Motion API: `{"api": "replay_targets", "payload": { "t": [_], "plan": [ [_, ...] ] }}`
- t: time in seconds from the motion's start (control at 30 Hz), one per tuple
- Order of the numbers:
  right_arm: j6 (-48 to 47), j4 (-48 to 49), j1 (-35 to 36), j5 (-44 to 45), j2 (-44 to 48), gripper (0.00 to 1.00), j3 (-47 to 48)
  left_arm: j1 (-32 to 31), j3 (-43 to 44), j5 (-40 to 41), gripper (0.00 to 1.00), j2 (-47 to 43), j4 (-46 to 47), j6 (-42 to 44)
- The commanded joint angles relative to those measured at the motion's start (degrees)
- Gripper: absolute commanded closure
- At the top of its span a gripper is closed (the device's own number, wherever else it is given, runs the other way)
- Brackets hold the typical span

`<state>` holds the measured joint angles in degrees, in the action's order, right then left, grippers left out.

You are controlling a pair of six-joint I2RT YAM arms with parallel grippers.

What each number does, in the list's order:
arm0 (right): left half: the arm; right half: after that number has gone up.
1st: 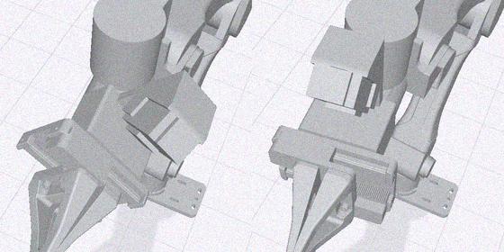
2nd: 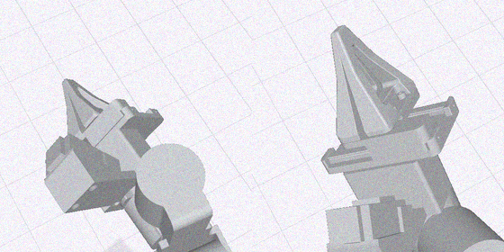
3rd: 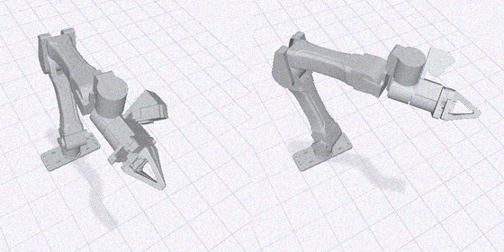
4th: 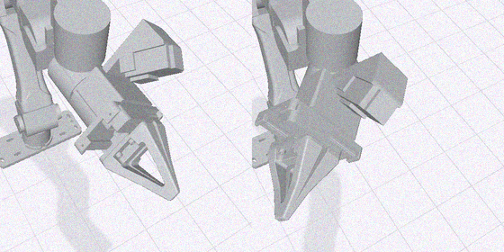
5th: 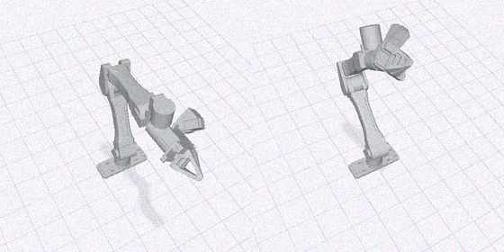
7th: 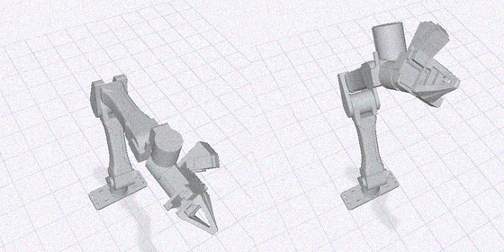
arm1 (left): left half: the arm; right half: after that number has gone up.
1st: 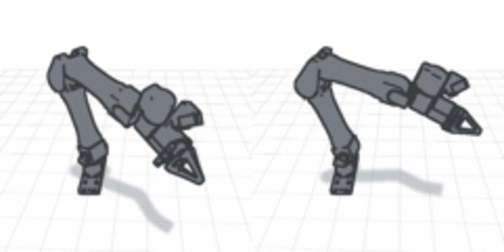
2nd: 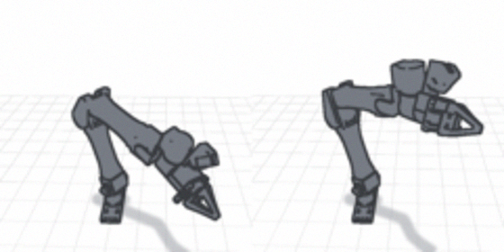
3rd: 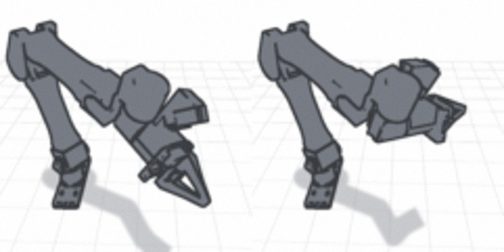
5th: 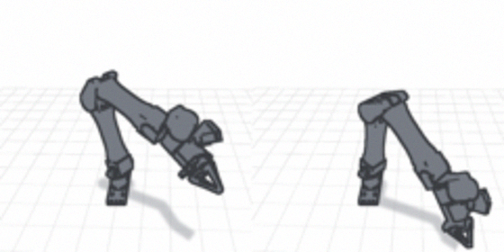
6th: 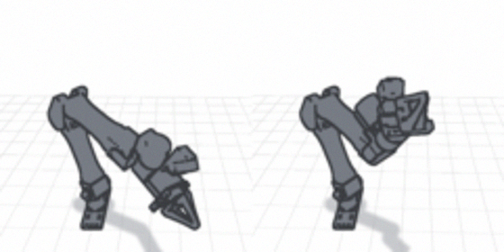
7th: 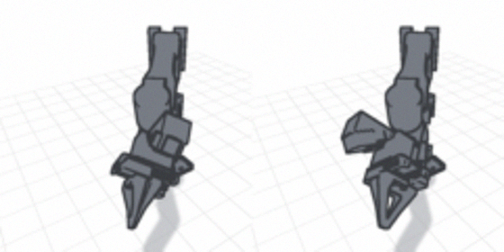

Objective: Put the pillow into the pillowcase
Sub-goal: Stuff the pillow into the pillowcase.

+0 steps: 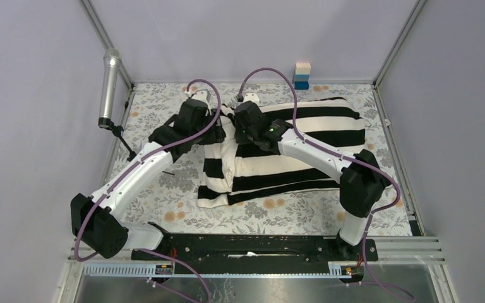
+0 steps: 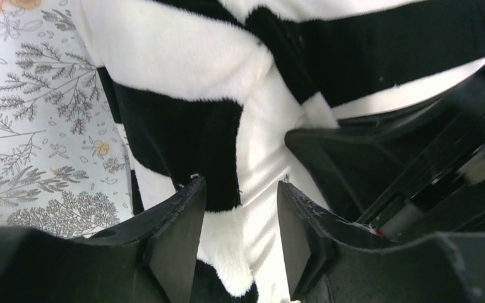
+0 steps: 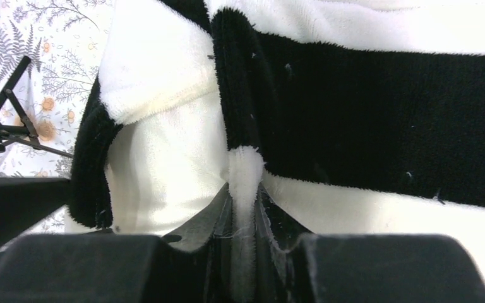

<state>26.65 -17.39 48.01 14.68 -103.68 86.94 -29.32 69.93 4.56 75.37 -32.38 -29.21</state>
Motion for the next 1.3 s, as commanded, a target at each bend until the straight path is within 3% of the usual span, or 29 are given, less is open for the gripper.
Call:
{"api": "replay_targets", "payload": {
  "t": [0.0, 0.1, 0.17, 0.2, 0.3, 0.4, 0.53, 0.6, 0.7, 0.83, 0.97, 1.2, 1.23, 1.27],
  "plan": [
    [2.59, 2.05, -1.34, -4.43, 2.08, 0.82, -1.69, -2.68, -2.07, 9.43, 0.52, 0.86, -0.12, 0.26],
    [2.68, 2.38, -1.5, -5.2, 1.66, 0.82, -1.81, -3.86, -1.08, 15.02, 0.7, 1.52, -0.93, 1.35],
    [2.93, 3.75, -1.5, -6.32, 1.36, 0.83, -2.6, -4.15, 1.75, 16.03, 0.98, 1.76, -2.25, 2.66],
    [3.16, 4.63, -1.51, -6.73, 1.12, 0.84, -2.95, -4.55, 3.71, 16.06, 1.0, 1.72, -2.87, 3.27],
    [3.86, 5.75, -1.51, -7.72, -0.74, 0.86, -2.63, -5.94, 10.55, 14.52, 1.0, 0.96, -4.04, 4.57],
    [4.21, 6.7, -1.71, -6.37, -3.35, 0.9, -1.33, -6.4, 15.91, 7.22, 1.0, -0.55, -4.08, 3.02],
    [5.24, 9.03, -3.4, -4.14, -7.68, 0.93, 1.84, -6.45, 16.33, -3.15, 1.0, -2.23, 0.87, -3.03],
    [5.97, 9.27, -3.86, -4.31, -9.19, 0.93, 3.63, -6.43, 13.62, 0.25, 1.0, -2.45, 1.71, -4.98],
    [6.58, 10.24, -3.98, -5.61, -8.11, 0.94, 2.99, -5.5, 8.9, 12.95, 0.97, -2.1, -0.7, -3.23],
    [6.65, 11.21, -4.01, -6.13, -5.81, 0.93, 0.38, -1.05, 3.19, 13.57, 0.61, 0.43, -1.09, -3.12],
    [7.06, 11.5, -3.98, -6.78, -5.01, 0.93, -0.65, -0.83, -0.68, 16.2, 0.46, 2.5, 0.69, -3.12],
    [6.78, 11.94, -4.03, -7.26, -4.13, 0.93, -1.51, -0.75, -1.7, 17.68, 0.42, 6.73, 1.79, -1.45],
    [6.83, 12.09, -4.02, -7.31, -4.16, 0.93, -1.55, -0.74, -1.42, 18.2, 0.45, 7.27, 2.0, -1.15],
    [6.75, 12.42, -4.02, -7.43, -4.16, 0.93, -1.71, -0.74, -0.93, 18.96, 0.58, 8.04, 1.89, -0.65]
  ]
}}
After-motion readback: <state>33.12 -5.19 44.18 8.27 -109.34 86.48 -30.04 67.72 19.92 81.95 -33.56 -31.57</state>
